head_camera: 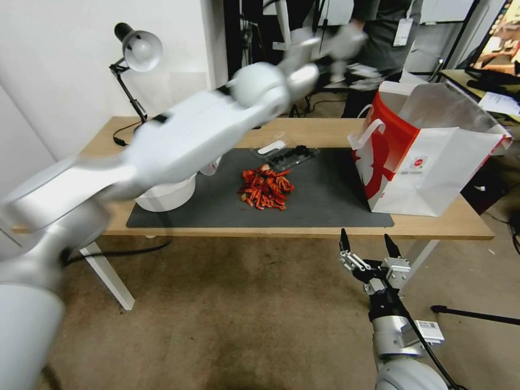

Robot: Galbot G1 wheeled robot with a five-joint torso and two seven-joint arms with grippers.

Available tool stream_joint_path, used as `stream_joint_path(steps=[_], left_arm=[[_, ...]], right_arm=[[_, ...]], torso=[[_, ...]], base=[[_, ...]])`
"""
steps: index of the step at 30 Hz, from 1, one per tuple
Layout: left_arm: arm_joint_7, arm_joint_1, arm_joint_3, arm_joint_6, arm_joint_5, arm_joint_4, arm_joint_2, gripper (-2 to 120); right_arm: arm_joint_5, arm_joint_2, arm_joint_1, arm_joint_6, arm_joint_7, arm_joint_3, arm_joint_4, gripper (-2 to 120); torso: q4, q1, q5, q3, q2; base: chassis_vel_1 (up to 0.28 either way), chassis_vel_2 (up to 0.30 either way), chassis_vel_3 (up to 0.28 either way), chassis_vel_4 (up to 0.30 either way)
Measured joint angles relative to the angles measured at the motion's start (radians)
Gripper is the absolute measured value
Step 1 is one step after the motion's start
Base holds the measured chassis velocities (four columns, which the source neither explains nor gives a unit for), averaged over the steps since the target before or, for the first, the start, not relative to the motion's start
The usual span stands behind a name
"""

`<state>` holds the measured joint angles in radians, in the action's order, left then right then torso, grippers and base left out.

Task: Pick up the trash from the table and place it into the takeout bag.

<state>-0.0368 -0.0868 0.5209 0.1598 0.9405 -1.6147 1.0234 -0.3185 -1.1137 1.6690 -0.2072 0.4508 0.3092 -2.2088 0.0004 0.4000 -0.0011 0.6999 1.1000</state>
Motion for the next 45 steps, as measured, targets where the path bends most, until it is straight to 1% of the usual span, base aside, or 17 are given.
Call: stream_joint_path(steps=[2, 3, 4, 6, 8, 9, 12, 14, 17, 18, 21, 23, 26, 29, 33, 39, 45], left_arm=[[0.073, 0.091, -0.043, -0.001, -0.032, -0.096, -0.088, 100], [0.073, 0.091, -0.043, -0.001, -0.032, -0.096, -0.088, 100], [0.117, 0.174, -0.090, -0.014, -0.087, -0.164, -0.155, 100], [0.134, 0.216, -0.119, -0.025, -0.111, -0.192, -0.181, 100], [0.209, 0.385, -0.235, -0.056, -0.186, -0.282, -0.240, 100], [0.209, 0.385, -0.235, -0.056, -0.186, -0.282, -0.240, 100], [0.283, 0.604, -0.364, -0.116, -0.257, -0.368, -0.293, 100], [0.283, 0.604, -0.364, -0.116, -0.257, -0.368, -0.293, 100], [0.308, 0.731, -0.426, -0.163, -0.296, -0.400, -0.315, 100], [0.338, 0.862, -0.518, -0.227, -0.348, -0.421, -0.320, 100], [0.405, 1.033, -0.619, -0.309, -0.421, -0.437, -0.309, 100], [0.478, 1.225, -0.712, -0.379, -0.524, -0.456, -0.267, 100], [0.491, 1.288, -0.750, -0.387, -0.554, -0.467, -0.242, 100], [0.517, 1.405, -0.817, -0.412, -0.598, -0.488, -0.186, 100], [0.589, 1.617, -0.895, -0.430, -0.696, -0.479, -0.070, 100], [0.561, 1.777, -0.938, -0.452, -0.719, -0.440, 0.002, 100], [0.537, 1.788, -0.929, -0.502, -0.727, -0.391, 0.015, 100]], right_arm=[[-0.001, 0.006, -0.001, 0.003, 0.002, -0.001, -0.002, 100], [-0.001, 0.006, -0.001, 0.003, 0.002, -0.001, -0.002, 100], [-0.002, 0.010, -0.006, 0.008, 0.002, -0.006, -0.003, 100], [-0.003, 0.010, -0.007, 0.009, 0.003, -0.008, -0.003, 100], [-0.003, 0.012, -0.016, 0.013, 0.004, -0.017, 0.001, 100], [-0.003, 0.012, -0.016, 0.013, 0.004, -0.017, 0.001, 100], [-0.004, 0.017, -0.026, 0.015, 0.004, -0.026, 0.006, 100], [-0.004, 0.017, -0.026, 0.015, 0.004, -0.026, 0.007, 100], [-0.007, 0.020, -0.031, 0.016, 0.005, -0.029, 0.009, 100], [-0.010, 0.024, -0.035, 0.017, 0.005, -0.032, 0.011, 100], [-0.012, 0.027, -0.039, 0.017, 0.005, -0.037, 0.016, 100], [-0.013, 0.029, -0.044, 0.018, 0.005, -0.043, 0.018, 100], [-0.013, 0.030, -0.046, 0.018, 0.005, -0.045, 0.018, 100], [-0.013, 0.031, -0.046, 0.018, 0.005, -0.047, 0.018, 100], [-0.014, 0.033, -0.045, 0.018, 0.005, -0.049, 0.017, 100], [-0.014, 0.032, -0.041, 0.018, 0.004, -0.050, 0.016, 100], [-0.011, 0.032, -0.036, 0.018, 0.004, -0.049, 0.012, 100]], torso=[[-0.0007, 0.000, 0.0003, 0.000, 0.000], [-0.0007, 0.000, 0.0003, 0.000, 0.000], [-0.0003, 0.000, 0.0002, 0.000, 0.000], [-0.0003, 0.000, 0.0006, 0.000, 0.000], [-0.0005, 0.000, 0.0007, 0.000, 0.000], [-0.0005, 0.000, 0.0007, 0.000, 0.000], [-0.0007, 0.000, 0.0015, 0.000, 0.000], [-0.0006, 0.000, 0.0014, 0.000, 0.000], [0.0000, 0.000, 0.0000, 0.000, 0.000], [-0.0004, 0.000, 0.0016, 0.000, 0.000], [-0.0006, 0.000, 0.0005, 0.000, 0.000], [-0.0005, 0.000, 0.0011, 0.000, 0.000], [-0.0004, 0.000, -0.0002, 0.000, 0.000], [-0.0011, 0.000, 0.0022, 0.000, 0.000], [-0.0001, 0.000, 0.0012, 0.000, 0.000], [-0.0002, 0.000, 0.0014, 0.000, 0.000], [-0.0005, 0.000, 0.0009, 0.000, 0.000]], base=[[0.000, 0.000, 0.000, 0.000], [0.000, 0.000, 0.000, 0.000], [0.000, 0.000, 0.000, 0.000], [0.000, 0.000, 0.000, 0.000], [0.000, 0.000, 0.000, 0.000], [0.000, 0.000, 0.000, 0.000], [0.000, 0.000, 0.000, 0.000], [0.000, 0.000, 0.000, 0.000], [0.000, 0.000, 0.000, 0.000], [0.000, 0.000, 0.000, 0.000], [0.000, 0.000, 0.000, 0.000], [0.000, 0.000, 0.000, 0.000], [0.000, 0.000, 0.000, 0.000], [0.000, 0.000, 0.000, 0.000], [0.000, 0.000, 0.000, 0.000], [0.000, 0.000, 0.000, 0.000], [0.000, 0.000, 0.000, 0.000]])
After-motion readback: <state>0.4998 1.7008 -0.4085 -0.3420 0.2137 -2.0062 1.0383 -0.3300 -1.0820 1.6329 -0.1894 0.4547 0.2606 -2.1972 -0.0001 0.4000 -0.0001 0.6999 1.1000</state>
